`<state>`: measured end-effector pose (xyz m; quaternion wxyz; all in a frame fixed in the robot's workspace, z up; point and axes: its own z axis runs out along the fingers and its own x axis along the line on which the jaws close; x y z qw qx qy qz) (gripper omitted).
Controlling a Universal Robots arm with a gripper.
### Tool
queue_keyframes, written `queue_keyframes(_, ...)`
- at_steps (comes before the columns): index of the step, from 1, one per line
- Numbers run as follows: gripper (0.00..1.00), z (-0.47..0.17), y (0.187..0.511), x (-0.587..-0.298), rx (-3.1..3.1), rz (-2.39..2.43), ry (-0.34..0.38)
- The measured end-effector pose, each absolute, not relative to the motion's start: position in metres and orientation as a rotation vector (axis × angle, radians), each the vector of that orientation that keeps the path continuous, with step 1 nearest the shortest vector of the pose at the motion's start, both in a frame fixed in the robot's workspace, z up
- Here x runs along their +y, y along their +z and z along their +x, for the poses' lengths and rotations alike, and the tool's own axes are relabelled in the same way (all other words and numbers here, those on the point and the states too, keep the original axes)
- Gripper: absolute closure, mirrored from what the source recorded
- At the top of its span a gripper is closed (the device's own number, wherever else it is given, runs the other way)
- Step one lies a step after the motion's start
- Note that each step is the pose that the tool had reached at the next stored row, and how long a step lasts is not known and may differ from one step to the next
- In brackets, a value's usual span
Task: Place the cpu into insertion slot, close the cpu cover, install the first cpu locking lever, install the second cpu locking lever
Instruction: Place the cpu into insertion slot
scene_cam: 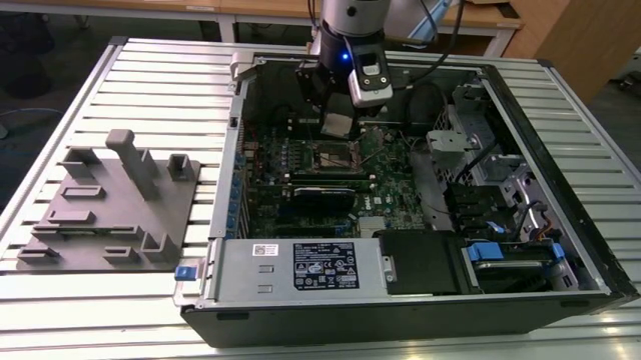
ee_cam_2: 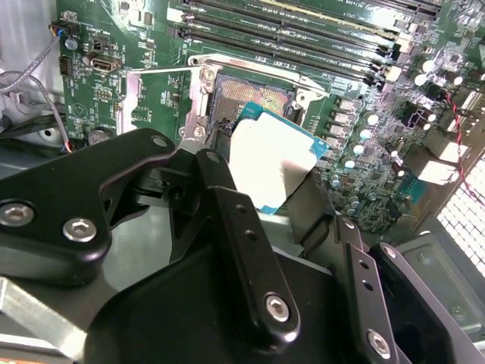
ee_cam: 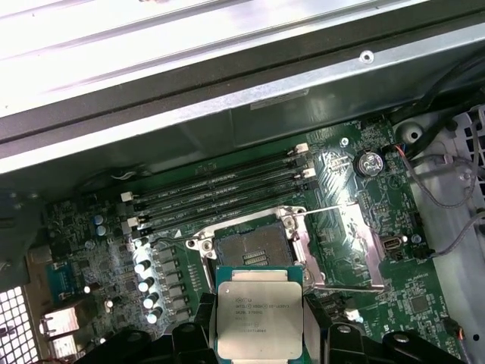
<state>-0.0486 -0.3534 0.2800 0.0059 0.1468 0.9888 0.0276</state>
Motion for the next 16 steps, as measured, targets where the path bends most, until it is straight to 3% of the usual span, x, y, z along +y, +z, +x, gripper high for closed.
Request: queue_keyframes(16, 0.46, -0.049, 0.269, -0.353, 3.052, 0.672, 0.084)
